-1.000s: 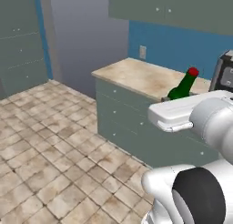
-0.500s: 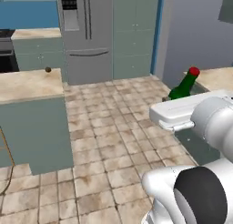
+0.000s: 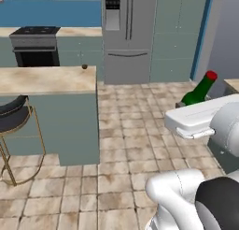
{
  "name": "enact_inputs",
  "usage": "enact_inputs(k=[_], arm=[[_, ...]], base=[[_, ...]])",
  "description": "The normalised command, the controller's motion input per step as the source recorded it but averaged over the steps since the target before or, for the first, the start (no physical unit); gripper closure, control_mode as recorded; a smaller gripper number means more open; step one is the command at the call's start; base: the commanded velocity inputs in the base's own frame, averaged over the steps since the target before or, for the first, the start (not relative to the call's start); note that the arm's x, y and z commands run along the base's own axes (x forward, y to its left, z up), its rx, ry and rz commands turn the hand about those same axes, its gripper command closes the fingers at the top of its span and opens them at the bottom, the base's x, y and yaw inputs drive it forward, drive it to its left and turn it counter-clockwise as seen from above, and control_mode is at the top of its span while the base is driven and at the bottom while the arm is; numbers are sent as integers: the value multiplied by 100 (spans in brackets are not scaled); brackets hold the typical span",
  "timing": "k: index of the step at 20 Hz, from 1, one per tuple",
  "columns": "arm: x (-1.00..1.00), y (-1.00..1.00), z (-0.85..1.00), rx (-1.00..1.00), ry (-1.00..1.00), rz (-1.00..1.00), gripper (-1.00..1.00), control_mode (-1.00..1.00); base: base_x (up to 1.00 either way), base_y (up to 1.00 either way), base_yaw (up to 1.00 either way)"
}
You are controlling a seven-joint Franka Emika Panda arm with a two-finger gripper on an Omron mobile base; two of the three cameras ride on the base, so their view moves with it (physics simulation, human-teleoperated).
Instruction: Open the cabinet directly in front. Then move the beer and the cup to the dining counter with the candle on it.
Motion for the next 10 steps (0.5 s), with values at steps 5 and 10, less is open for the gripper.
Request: enact_inputs(k=[5,10], arm=[[0,0,0,0,0,0,100,100],[0,0,0,0,0,0,100,100]], base=[[100,0,0],[100,1,0]])
